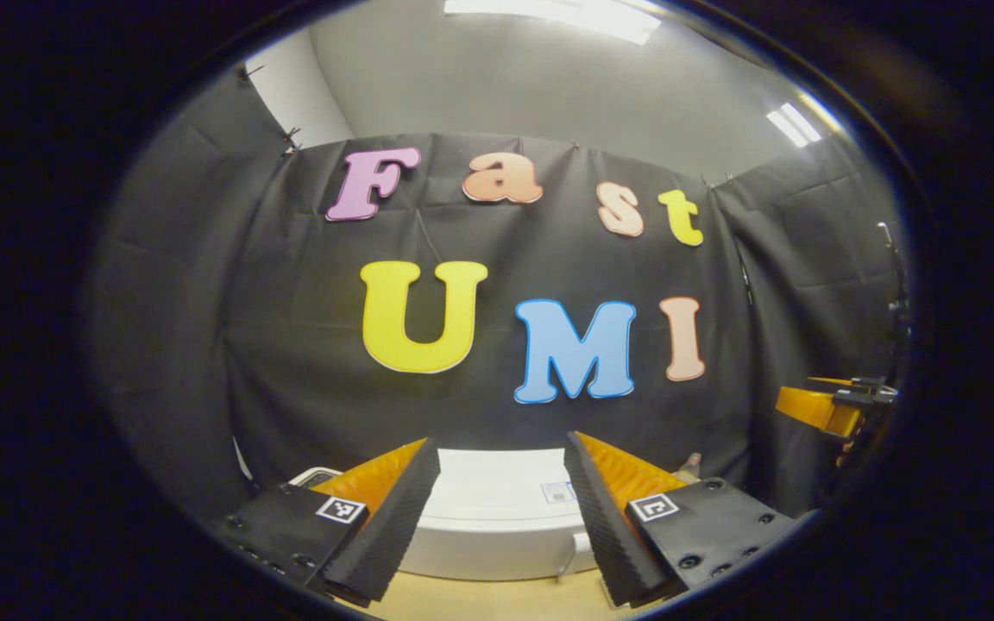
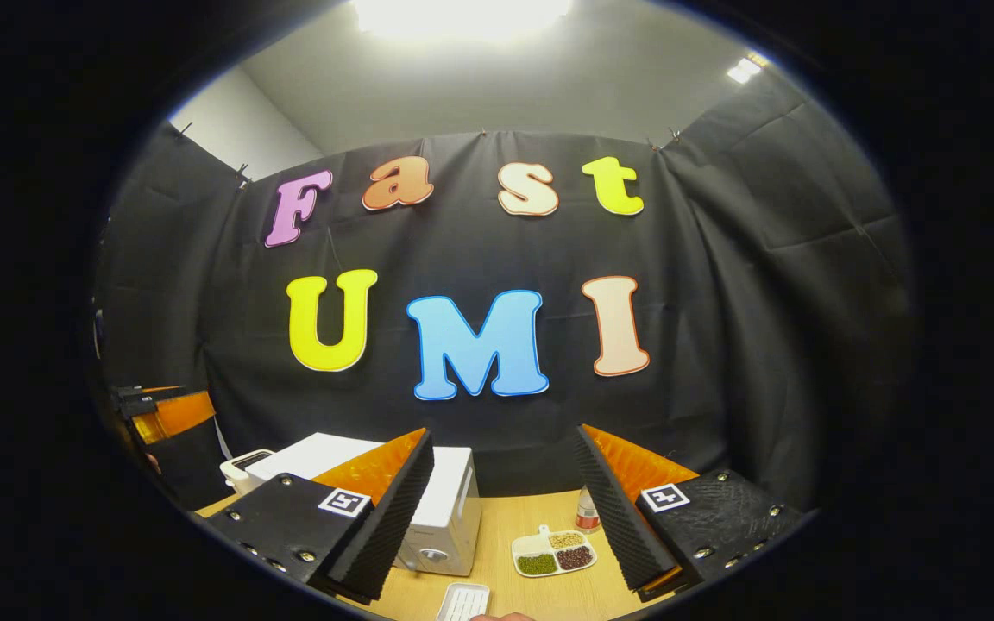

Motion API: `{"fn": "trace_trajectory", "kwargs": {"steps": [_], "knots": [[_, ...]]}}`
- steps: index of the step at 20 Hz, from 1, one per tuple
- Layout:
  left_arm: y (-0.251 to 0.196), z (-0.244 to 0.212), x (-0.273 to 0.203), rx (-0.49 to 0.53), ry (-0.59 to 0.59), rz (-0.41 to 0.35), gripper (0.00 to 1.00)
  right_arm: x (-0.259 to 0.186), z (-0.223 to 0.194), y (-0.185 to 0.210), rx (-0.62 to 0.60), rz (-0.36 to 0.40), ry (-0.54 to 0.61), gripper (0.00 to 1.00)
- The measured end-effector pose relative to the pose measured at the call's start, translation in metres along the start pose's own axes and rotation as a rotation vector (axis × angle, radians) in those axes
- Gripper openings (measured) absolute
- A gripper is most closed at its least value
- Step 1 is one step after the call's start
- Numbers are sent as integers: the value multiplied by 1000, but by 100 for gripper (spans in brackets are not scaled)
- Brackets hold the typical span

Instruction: Open the microwave oven with the left hand, put the food in, and close the microwave oven.

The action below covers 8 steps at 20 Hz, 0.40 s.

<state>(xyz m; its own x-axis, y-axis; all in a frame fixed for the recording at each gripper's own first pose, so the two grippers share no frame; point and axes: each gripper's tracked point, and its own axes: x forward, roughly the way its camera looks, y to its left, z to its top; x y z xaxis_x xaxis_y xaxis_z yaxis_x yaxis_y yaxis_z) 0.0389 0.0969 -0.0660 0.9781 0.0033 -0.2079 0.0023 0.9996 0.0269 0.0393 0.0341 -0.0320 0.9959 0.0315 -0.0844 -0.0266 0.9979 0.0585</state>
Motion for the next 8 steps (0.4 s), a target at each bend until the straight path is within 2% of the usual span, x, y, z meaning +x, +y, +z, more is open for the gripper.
{"fn": "trace_trajectory", "kwargs": {"steps": [8], "knots": [[23,17,-16,5,-36,-16,95,-15,12,25,-17,-9,-22,98]]}}
